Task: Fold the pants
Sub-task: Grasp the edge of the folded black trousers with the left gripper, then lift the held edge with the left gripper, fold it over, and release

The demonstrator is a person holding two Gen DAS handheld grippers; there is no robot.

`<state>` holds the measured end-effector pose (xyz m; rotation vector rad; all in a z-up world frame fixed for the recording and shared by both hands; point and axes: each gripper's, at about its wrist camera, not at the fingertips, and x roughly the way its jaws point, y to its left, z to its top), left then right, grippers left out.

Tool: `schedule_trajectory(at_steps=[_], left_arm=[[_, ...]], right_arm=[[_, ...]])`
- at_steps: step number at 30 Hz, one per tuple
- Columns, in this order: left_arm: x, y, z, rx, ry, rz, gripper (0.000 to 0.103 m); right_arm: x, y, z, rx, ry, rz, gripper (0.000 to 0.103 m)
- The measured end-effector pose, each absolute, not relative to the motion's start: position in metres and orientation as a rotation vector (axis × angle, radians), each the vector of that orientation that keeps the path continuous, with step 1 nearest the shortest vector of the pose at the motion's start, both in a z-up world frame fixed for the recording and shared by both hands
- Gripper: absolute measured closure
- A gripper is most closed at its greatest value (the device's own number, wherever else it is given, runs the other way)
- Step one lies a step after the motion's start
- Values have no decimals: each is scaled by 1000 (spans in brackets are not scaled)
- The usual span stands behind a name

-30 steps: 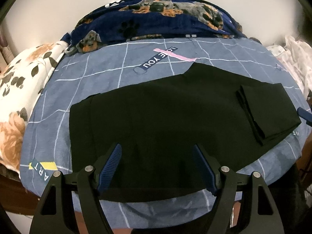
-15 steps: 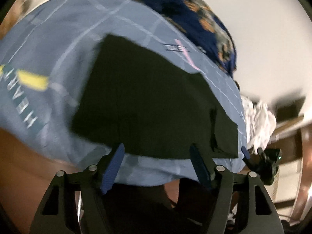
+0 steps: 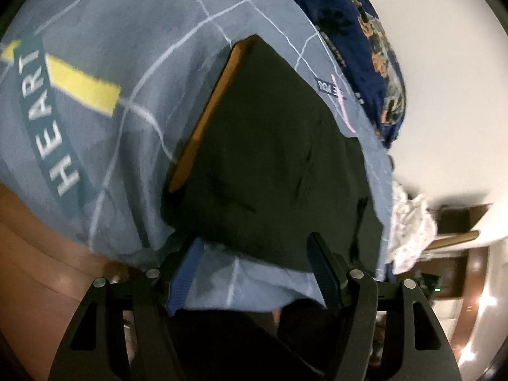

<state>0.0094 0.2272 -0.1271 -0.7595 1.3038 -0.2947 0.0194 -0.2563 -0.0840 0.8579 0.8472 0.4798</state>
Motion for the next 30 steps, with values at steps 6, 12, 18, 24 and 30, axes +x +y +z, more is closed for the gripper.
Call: schedule_trajectory(at_steps=[6,12,18,24,30], left_arm=[[20,230,-139,-782,1331,-280,36],[21,223,-130,-696,1267,-290,46],[22,225,-112,-689,1168,-342,59],[24,229,-133,-714,1246,-296,59],[25,230,-142,-735,1272,-265,59]], right_arm=[[20,-257,-84,867,852,479,20],[21,-259,-91,905,864,474,18],[20,-259,-89,904,858,469,18],[20,-259,-88,907,865,468,18],[19,-259,-88,907,865,466,16]])
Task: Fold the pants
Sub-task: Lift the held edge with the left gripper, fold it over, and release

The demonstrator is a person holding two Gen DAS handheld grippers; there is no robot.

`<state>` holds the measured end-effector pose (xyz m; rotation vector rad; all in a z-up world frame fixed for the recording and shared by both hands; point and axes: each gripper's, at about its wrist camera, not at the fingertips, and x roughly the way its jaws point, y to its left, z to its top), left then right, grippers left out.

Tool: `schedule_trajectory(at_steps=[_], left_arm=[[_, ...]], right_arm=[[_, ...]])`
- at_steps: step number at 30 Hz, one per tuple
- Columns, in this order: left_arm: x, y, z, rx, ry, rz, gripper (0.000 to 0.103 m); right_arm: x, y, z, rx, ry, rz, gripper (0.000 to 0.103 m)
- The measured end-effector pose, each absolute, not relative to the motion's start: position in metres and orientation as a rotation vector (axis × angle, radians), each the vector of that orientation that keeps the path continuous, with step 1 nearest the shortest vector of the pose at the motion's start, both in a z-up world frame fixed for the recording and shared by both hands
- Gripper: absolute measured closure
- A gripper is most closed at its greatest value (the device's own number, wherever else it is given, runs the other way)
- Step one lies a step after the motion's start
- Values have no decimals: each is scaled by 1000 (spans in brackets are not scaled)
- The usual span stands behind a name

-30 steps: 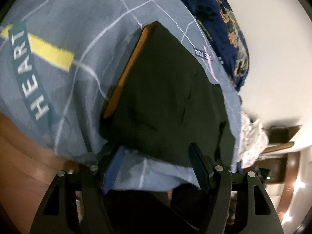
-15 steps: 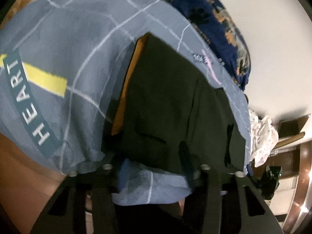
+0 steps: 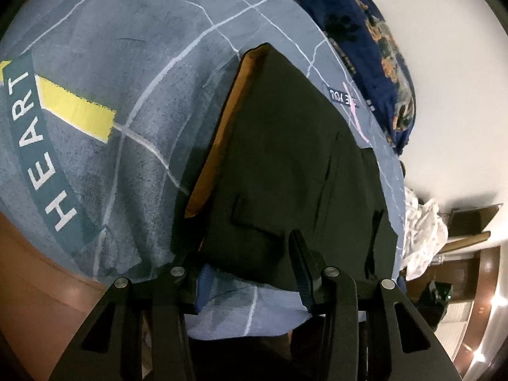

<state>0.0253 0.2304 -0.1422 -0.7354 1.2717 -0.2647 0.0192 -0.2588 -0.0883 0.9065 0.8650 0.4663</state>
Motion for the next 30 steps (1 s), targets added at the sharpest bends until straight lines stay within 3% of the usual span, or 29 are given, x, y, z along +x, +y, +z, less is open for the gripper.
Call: schedule_trajectory(at_steps=[6,9,18,20,30], left_arm=[[28,225,-140,-708,1259,-267,59],[27,219,-132,-627,1248,-239,68],[15,178,-51,-447,1040,-294,78],[13,164,-30,-442,990,-348,84],[20,26,32,-321,912,-670,87]], right_arm=[[18,-258,-89,906,864,464,16],[18,-259,-89,897,862,452,16],[17,-275,-99,905,862,392,16],[18,-279,-102,931,859,396,16],[32,-291,-104,1121,807,485,15]])
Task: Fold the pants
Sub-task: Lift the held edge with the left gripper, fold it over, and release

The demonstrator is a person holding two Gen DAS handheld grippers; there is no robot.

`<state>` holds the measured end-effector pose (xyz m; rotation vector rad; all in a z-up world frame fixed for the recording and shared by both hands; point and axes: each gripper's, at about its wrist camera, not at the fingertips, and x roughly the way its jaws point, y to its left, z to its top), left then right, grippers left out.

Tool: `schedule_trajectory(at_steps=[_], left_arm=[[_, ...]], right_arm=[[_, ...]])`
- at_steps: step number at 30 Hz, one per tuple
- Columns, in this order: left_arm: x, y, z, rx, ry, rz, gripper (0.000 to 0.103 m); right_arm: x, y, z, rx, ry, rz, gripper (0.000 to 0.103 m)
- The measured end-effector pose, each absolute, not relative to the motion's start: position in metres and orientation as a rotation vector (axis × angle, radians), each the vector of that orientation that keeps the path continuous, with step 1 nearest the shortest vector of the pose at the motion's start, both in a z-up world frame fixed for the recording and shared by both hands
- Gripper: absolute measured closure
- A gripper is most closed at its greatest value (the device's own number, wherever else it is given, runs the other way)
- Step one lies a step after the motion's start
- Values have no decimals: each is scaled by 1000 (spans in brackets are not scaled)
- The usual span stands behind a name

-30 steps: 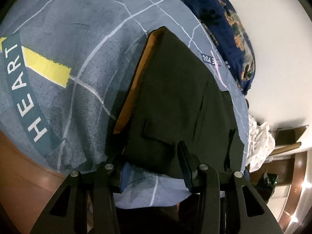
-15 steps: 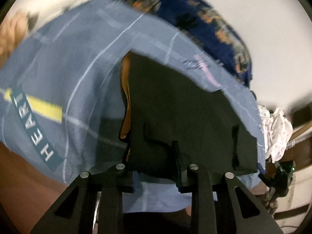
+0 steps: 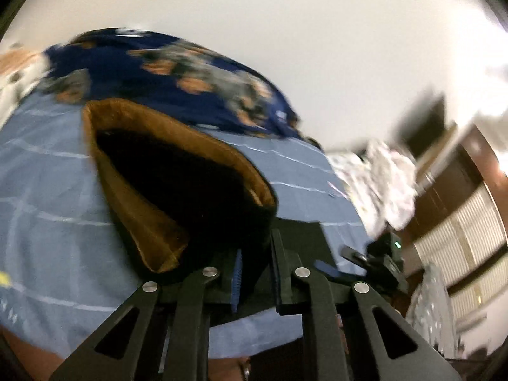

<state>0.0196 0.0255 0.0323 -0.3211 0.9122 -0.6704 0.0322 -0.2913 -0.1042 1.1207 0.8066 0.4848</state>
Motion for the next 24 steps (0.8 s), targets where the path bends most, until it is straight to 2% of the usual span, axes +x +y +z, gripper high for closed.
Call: schedule_trajectory(at_steps=[5,14,24], left_arm=[[22,-40,11,-235,969,-760,87],[27,-39,10,-213,948,-744,87],[53,-109,3,-143,1046,-814,87]], right_arm=[[41,-291,-104,1184,793,519,15],[42,-290,-113,1201,813,537,15],[42,-290,-109,1295,752,644,15]])
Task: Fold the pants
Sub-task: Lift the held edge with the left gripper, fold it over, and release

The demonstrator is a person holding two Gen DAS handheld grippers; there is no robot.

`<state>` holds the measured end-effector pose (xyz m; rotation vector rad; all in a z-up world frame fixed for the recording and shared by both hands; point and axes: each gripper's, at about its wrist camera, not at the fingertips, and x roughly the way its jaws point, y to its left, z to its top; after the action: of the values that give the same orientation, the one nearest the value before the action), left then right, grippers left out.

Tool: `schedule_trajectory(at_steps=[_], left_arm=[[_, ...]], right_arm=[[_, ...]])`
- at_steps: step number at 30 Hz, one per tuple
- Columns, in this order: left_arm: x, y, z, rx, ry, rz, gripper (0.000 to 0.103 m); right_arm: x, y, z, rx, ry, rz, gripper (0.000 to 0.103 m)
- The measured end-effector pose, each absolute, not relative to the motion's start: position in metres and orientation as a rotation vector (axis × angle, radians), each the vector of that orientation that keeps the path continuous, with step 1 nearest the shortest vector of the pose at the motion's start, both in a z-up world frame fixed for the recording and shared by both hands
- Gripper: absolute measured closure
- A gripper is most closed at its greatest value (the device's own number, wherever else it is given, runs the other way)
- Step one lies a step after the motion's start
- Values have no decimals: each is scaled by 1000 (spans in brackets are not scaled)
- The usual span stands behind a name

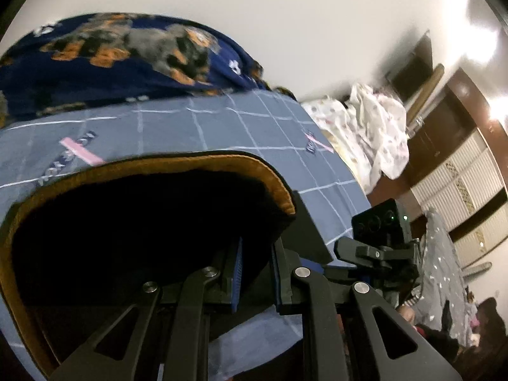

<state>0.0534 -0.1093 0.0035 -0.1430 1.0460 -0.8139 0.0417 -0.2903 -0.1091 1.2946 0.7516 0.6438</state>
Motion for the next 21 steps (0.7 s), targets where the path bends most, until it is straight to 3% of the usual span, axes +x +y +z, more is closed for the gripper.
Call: schedule_trajectory(at_steps=[12,15,19,21], left_arm=[[26,-242,-6,225,1098,-1068,83],[33,-259,4,212,1158,-1127,78],[38,-256,41,248,1057,-1111,73],[40,-238,58,224,997,-1094,60]], right_arm=[[31,-354,-150,1597,638,572,10],[29,-359,-159,1644,627,568,9],[28,-362,-162,1655,624,570,9],[28,-364,-160,1630,637,544,9]])
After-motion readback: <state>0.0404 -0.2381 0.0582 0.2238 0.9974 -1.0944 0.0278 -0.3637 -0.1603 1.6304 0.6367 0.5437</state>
